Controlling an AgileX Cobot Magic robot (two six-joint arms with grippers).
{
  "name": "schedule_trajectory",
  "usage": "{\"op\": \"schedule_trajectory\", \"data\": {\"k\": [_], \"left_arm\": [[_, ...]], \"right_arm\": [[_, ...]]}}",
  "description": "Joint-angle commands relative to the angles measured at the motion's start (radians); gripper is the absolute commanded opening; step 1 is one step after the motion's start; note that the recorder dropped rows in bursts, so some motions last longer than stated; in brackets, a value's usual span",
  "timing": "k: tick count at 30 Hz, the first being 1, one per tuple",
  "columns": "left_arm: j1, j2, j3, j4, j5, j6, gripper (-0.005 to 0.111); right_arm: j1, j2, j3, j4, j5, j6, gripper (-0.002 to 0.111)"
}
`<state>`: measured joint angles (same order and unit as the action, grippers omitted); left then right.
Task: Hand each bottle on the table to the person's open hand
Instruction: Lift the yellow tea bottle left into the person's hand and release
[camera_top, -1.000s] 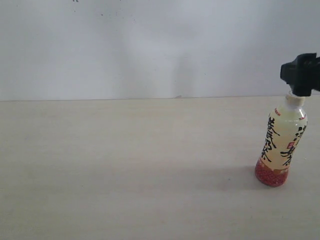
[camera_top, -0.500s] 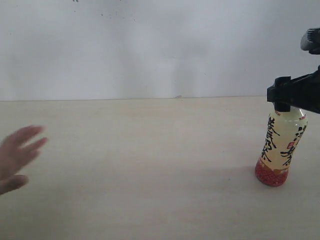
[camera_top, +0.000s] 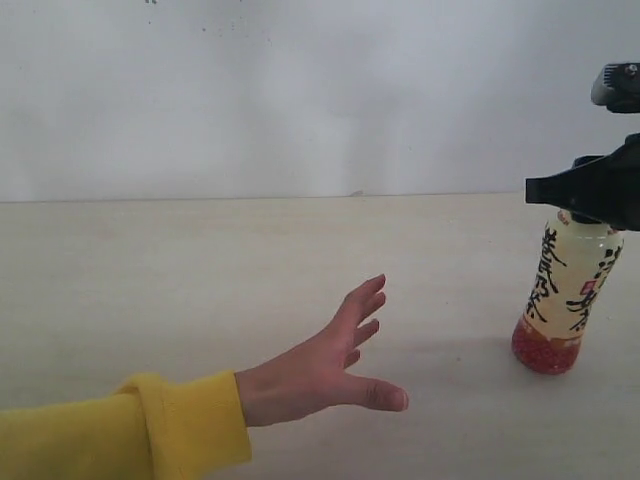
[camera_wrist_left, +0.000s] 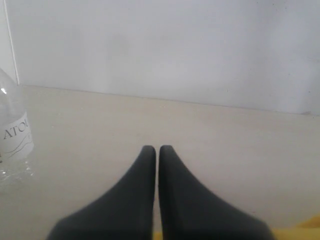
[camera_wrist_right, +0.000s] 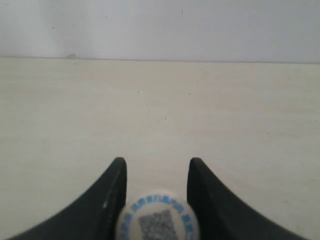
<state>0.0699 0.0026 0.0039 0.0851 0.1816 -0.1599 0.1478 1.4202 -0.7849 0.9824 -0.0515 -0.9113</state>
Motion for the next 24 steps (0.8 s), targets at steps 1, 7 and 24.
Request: {"op": "schedule_trajectory", "data": {"k": [1, 7, 24], "left_arm": [[0.003, -0.003, -0.004, 0.001, 0.001, -0.001, 0.004], [0.003, -0.003, -0.004, 0.001, 0.001, -0.001, 0.004], [0.003, -0.003, -0.004, 0.001, 0.001, -0.001, 0.004]], "right_arm": [[-0.008, -0.090, -0.005, -0.003, 0.064, -0.010, 0.000], [0.006, -0.239, -0.005, -0.003, 0.264, -0.010, 0.000], [0.560, -0.156, -0.059, 0.005, 0.070, 0.012, 0.000]]}}
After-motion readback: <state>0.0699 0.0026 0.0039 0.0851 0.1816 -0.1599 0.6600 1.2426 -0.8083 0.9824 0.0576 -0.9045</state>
